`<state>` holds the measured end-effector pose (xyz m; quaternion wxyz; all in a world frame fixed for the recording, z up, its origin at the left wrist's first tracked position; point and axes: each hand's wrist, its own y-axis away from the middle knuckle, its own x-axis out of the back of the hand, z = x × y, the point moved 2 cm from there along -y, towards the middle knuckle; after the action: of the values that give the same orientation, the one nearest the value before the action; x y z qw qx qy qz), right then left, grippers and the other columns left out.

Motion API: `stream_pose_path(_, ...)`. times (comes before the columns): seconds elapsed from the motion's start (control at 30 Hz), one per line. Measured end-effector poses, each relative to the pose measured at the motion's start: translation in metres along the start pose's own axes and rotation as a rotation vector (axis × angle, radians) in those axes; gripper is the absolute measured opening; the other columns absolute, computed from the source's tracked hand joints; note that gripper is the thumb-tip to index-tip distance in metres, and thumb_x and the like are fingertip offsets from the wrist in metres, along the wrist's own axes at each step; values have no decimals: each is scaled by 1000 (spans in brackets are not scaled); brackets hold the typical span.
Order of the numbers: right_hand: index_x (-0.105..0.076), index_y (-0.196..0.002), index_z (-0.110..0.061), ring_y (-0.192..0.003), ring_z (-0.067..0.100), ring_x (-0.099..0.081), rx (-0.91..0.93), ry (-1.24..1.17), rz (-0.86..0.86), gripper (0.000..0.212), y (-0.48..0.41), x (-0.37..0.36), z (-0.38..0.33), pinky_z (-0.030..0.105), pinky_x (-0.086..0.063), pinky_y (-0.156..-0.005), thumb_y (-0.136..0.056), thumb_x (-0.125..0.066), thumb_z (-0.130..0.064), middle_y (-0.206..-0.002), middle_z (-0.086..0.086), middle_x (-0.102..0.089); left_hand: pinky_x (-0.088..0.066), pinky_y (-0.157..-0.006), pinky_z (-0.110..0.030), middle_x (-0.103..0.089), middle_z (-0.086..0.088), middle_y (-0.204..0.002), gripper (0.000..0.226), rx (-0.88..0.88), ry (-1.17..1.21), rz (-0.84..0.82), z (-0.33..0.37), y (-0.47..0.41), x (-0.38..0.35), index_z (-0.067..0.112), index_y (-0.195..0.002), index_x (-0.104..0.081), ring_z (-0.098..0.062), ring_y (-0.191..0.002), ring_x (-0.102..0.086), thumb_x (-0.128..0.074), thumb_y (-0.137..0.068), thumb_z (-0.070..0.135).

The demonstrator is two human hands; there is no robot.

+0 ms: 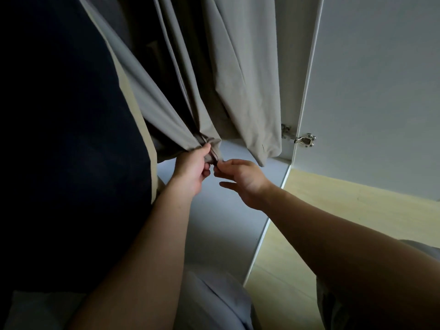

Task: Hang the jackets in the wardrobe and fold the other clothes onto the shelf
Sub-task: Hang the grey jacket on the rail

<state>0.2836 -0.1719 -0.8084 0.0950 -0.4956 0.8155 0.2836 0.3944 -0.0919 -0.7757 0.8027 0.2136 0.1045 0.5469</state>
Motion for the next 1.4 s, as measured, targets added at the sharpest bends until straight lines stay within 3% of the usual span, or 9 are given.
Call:
stream_pose_path(0.13,-68,-101,-5,-103,24,-72,-40,-109,-68,13,0,6,-3,31,-56,-86,-95,-69,-16,-105,9,-75,-31,-42,-21,-49,2,-65,8,-9,12,30,0,-5,0,16,-96,-63,-8,-44,-35,-64,-98,24)
stream_pose_path(0.27,-66,-94,-3,-93,26,-75,-75,-226,-6,9,0,10,-3,29,-59,-79,-92,-72,-9,-99,14,-75,-30,-42,-20,-45,5,-65,6,34,111,-52,-3,-5,-5,20,-100,-64,-5,-41,-34,-60,-101,24)
stream_pose_path(0.43,-65,-90,-2,-84,26,-75,-37,-171,63,11,1,7,1,30,-60,-77,-90,-74,-8,-85,12,-75,-32,-42,-19,-47,5,-65,7,-27,98,-26,-5,-6,3,19,-93,-63,-6,-43,-34,-67,-98,23)
stream_pose_path(0.57,-66,-91,1,-79,25,-75,-25,-101,146,13,1,7,2,28,-59,-69,-89,-76,-8,-83,15,-75,-42,-50,-18,-62,10,-65,14,-49,81,-4,-9,-5,13,18,-87,-67,-5,-47,-42,-77,-90,28)
stream_pose_path(0.67,-68,-93,1,-79,24,-76,-54,-143,180,13,0,8,1,28,-60,-69,-89,-76,-9,-87,17,-75,-47,-56,-17,-66,7,-69,6,-74,68,-51,-11,-2,18,14,-89,-74,-5,-54,-50,-79,-85,14)
stream_pose_path(0.77,-68,-90,-2,-80,25,-76,-74,-169,201,11,-3,8,0,29,-60,-70,-88,-76,-9,-90,15,-76,-45,-62,-22,-56,2,-66,12,-139,16,-62,-14,-3,23,13,-87,-75,-11,-59,-47,-75,-84,1)
stream_pose_path(1.0,-75,-97,3,-75,20,-75,-169,-88,286,18,-11,8,6,26,-59,-66,-84,-81,-7,-89,14,-77,-54,-63,-22,-75,-1,-78,5,-201,-95,-19,-18,-5,27,11,-83,-75,-11,-65,-63,-79,-87,12)
stream_pose_path(1.27,-75,-86,-3,-68,16,-73,-204,-179,238,7,-17,2,4,23,-55,-61,-83,-81,-7,-79,8,-76,-58,-68,-23,-75,-12,-85,10,-231,-52,-26,-16,0,27,-4,-95,-73,-18,-71,-73,-74,-88,3)
stream_pose_path(1.4,-76,-90,-4,-70,15,-71,-201,-255,205,8,-17,-1,3,22,-54,-61,-84,-80,-7,-83,5,-76,-57,-66,-24,-76,-3,-78,6,-327,-68,31,-11,0,30,5,-85,-72,-16,-68,-72,-75,-89,7)
